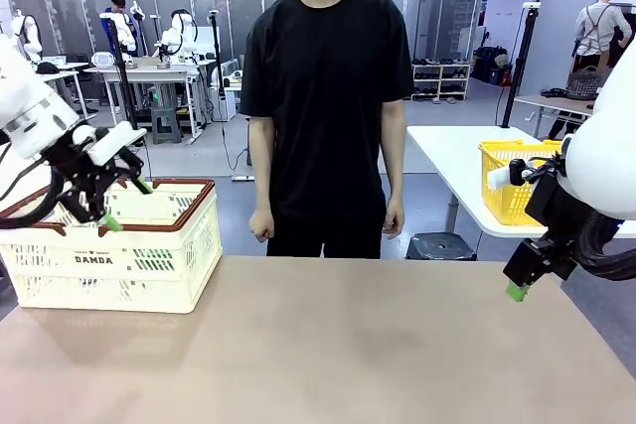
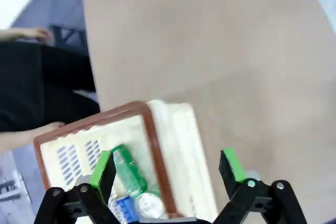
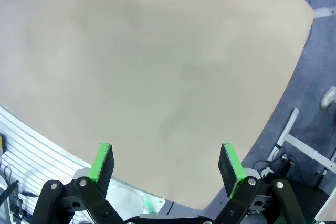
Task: Place the drinks into the Shopping basket.
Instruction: Pick up one drink and place it into the Shopping basket.
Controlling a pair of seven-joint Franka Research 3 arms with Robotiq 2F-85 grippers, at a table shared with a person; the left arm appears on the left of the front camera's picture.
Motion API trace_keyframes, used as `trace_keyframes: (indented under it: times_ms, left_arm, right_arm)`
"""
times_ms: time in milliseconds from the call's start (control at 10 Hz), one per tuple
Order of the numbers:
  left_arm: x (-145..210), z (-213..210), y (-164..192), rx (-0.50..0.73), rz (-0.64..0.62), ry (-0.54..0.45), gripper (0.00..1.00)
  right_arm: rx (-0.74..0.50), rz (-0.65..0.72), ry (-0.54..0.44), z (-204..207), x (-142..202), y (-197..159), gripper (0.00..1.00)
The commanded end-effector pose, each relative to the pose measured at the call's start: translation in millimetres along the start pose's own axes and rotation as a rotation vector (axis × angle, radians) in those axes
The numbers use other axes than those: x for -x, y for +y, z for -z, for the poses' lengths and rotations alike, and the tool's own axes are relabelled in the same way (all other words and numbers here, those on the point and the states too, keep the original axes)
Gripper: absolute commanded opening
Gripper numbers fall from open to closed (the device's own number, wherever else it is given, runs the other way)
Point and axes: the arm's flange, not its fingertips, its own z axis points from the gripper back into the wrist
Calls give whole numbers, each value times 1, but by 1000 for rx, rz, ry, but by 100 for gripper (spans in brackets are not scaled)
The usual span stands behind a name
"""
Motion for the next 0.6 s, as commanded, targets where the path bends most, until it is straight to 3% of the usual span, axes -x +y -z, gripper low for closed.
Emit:
trace_keyframes:
  times_ms: [0,200,500]
  left_arm:
    - [11,7,-31,34,-9,-73,100]
    - [21,15,-51,71,-34,-75,100]
    - [23,19,-44,63,-42,-64,100]
  right_arm:
    - [-9,-2,-1,1,2,-1,100]
    - [-9,-2,-1,1,2,-1,100]
    - [-9,-2,-1,1,2,-1,100]
